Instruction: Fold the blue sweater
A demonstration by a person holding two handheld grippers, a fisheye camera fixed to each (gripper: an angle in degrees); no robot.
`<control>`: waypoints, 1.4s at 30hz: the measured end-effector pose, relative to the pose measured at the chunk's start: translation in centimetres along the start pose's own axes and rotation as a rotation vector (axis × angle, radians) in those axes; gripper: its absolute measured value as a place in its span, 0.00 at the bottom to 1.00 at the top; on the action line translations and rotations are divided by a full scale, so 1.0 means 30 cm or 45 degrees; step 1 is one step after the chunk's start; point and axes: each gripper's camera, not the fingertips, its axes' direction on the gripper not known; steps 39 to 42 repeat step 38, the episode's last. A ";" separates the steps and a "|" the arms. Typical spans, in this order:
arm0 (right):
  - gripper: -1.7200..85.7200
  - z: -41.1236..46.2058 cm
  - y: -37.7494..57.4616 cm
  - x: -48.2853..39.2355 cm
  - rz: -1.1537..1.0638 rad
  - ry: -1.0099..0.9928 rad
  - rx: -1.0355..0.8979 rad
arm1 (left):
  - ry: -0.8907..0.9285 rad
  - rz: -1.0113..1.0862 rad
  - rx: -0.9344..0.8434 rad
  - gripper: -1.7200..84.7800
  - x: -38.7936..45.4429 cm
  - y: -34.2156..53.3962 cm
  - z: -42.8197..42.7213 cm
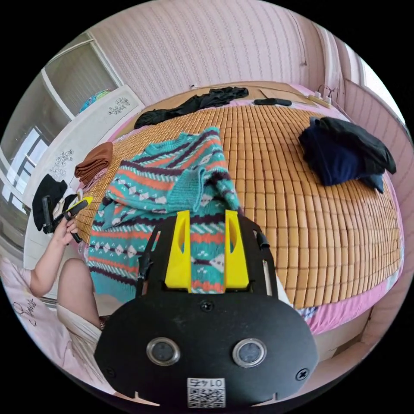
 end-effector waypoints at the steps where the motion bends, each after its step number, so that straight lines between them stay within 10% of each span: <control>1: 0.18 0.003 -0.055 0.007 -0.040 0.018 0.013 | -0.014 -0.025 0.010 0.09 -0.034 -0.026 0.010; 18: 0.10 0.237 -0.601 0.226 0.005 -0.144 -0.333 | 0.038 -0.444 -0.413 0.10 -0.497 -0.489 0.651; 31: 0.09 -0.433 -0.202 0.290 -0.559 -0.323 0.189 | 0.425 -0.049 0.037 0.09 -0.438 -0.426 0.127; 42: 0.11 -0.469 0.310 0.359 -0.461 -0.095 -0.234 | 0.401 0.127 -0.301 0.09 -0.451 0.206 -0.170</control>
